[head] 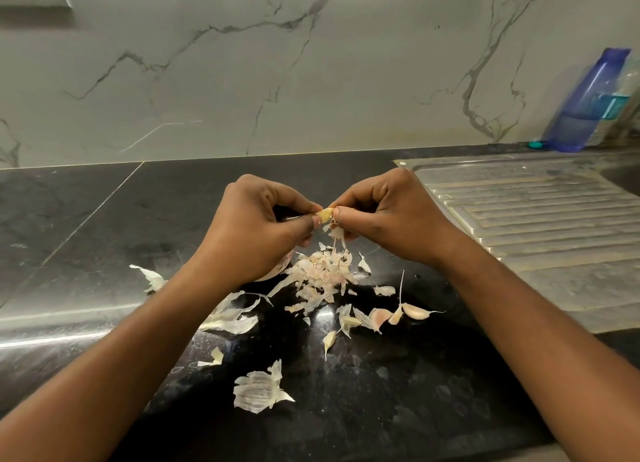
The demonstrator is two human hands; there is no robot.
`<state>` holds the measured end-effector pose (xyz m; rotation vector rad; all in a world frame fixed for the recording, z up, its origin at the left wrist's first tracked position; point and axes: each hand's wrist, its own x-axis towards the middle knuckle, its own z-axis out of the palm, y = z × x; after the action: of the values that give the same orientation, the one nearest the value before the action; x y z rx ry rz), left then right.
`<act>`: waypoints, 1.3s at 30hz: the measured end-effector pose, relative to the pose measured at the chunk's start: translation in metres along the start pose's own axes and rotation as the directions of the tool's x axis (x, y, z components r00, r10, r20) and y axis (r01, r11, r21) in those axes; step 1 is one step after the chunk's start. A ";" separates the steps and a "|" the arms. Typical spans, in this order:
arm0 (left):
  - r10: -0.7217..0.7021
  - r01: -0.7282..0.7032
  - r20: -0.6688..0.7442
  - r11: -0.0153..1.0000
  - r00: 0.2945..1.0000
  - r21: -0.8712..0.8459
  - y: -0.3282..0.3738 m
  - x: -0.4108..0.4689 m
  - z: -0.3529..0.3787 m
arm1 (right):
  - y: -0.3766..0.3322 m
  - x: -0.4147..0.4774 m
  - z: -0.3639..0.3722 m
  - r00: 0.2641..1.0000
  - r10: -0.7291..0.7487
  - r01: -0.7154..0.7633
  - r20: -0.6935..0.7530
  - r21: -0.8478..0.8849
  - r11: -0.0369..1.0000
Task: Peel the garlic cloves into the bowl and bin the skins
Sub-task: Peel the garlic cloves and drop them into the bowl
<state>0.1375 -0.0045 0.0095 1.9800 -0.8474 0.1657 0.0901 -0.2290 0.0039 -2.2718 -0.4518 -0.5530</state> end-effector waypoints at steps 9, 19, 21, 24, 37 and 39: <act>-0.205 0.202 0.022 0.931 0.979 -0.303 0.007 -0.001 0.000 | 0.001 0.002 0.004 0.997 0.064 -0.057 -0.046 0.142 0.988; -0.366 0.360 0.110 0.741 0.924 -0.567 0.015 0.002 -0.004 | -0.007 0.001 0.004 0.980 0.195 -0.153 -0.047 0.455 0.877; -0.372 0.366 0.118 0.718 0.921 -0.592 0.015 0.002 -0.004 | -0.007 0.001 0.004 0.978 0.199 -0.150 -0.056 0.467 0.871; -0.372 0.367 0.123 0.710 0.920 -0.601 0.015 0.003 -0.003 | -0.007 0.002 0.005 0.978 0.202 -0.153 -0.059 0.458 0.876; -0.376 0.347 0.076 0.732 0.923 -0.587 0.016 0.003 -0.005 | -0.003 0.002 -0.003 0.963 0.259 -0.258 0.079 0.557 0.789; -0.361 0.333 0.067 0.754 0.930 -0.566 0.016 0.003 -0.005 | -0.004 0.002 -0.003 0.965 0.250 -0.251 0.079 0.547 0.798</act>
<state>0.1306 -0.0069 0.0245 1.5107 -0.4082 -0.2406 0.0894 -0.2283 0.0095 -1.7285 -0.2573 -0.2365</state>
